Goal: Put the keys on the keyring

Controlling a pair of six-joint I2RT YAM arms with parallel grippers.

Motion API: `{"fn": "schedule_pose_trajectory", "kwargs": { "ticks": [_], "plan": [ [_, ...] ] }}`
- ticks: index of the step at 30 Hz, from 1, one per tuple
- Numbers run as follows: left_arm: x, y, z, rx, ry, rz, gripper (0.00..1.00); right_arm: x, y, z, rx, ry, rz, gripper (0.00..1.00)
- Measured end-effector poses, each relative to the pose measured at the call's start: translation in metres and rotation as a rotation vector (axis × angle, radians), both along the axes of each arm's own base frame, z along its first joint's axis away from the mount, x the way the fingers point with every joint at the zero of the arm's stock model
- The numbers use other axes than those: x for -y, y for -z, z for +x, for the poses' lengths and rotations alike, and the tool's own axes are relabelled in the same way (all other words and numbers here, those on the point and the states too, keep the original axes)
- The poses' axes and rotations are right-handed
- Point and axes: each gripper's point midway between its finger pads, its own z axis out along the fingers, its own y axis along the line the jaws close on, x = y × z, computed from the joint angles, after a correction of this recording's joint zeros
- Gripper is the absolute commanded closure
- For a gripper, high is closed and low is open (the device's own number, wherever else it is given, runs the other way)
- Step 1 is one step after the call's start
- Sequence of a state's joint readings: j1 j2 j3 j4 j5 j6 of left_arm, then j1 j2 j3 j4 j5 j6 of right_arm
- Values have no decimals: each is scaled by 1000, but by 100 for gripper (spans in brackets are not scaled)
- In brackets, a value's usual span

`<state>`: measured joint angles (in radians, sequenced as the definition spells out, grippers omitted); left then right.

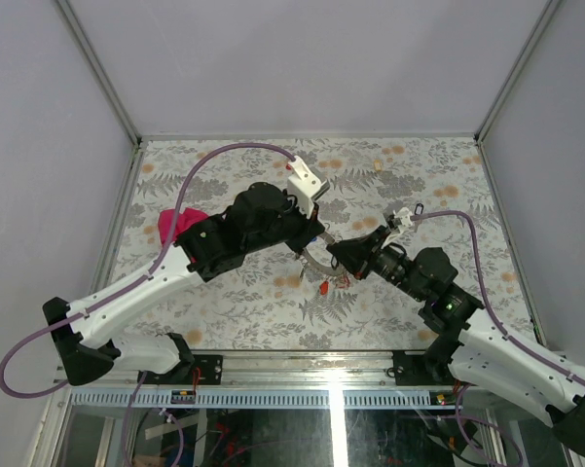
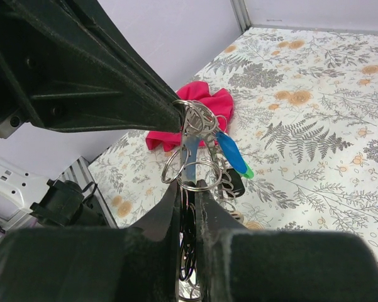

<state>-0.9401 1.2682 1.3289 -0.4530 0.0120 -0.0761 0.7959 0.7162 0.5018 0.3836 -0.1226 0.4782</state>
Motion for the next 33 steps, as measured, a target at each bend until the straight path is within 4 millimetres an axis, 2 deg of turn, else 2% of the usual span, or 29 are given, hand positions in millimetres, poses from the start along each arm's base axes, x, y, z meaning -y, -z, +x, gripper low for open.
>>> {"fn": "schedule_pose_trajectory", "kwargs": {
  "ticks": [16, 25, 33],
  "plan": [
    [0, -1, 1, 12, 6, 5, 100, 2, 0, 0, -11, 6, -22, 100],
    [-2, -1, 5, 10, -5, 1, 100, -2, -1, 7, -3, 20, -14, 100],
    [-2, -1, 5, 11, -7, 0, 100, 1, -1, 10, 59, 31, -76, 100]
  ]
}}
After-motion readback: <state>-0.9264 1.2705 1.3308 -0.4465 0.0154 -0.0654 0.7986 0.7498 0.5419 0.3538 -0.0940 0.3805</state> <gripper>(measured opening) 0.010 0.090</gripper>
